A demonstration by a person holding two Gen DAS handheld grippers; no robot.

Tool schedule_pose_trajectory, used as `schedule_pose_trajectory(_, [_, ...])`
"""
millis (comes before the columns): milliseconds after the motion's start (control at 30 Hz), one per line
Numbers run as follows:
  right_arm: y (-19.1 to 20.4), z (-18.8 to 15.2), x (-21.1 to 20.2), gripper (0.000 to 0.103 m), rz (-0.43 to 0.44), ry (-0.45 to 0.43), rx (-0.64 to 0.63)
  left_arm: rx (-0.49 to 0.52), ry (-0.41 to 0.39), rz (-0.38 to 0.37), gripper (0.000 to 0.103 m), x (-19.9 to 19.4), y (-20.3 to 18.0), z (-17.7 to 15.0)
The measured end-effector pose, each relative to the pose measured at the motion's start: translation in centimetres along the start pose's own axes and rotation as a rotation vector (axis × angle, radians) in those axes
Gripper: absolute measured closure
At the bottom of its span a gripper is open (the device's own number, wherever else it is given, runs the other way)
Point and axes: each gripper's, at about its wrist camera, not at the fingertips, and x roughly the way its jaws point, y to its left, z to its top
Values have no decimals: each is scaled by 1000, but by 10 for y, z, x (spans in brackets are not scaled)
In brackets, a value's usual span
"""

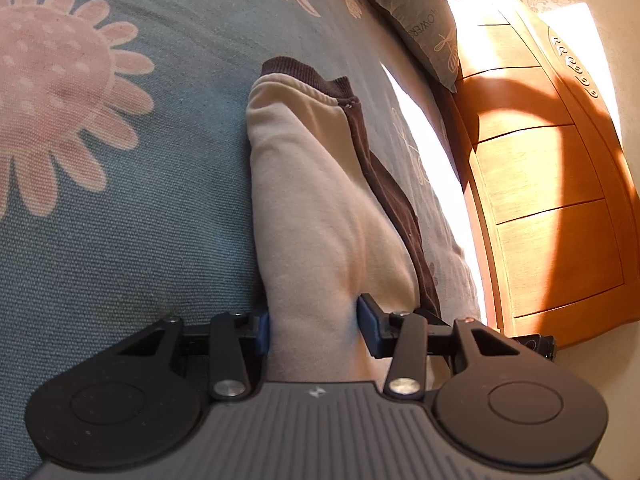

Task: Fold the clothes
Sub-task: 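Close the right gripper on dark sleeve fabric while the left gripper closes on cream fabric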

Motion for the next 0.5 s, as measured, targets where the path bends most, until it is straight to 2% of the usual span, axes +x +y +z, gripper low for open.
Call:
schedule_pose_trajectory(67, [8,-3,2,60,-40,-19,-19,11,-5,23,59,0,-5,-1])
schedule_pose_trajectory(167, [33,-8,5,59,-153,-45,-91,47,-10,71,59,1,-16,-3])
schedule_pose_trajectory(333, [94,-28,23,57,-415,-81,-408,65,-13,101,59,0,-22,-5])
schedule_pose_trajectory(500, [139,-55,52,57,-611,-90,-690,38,-1,79,58,-1,-25,-5])
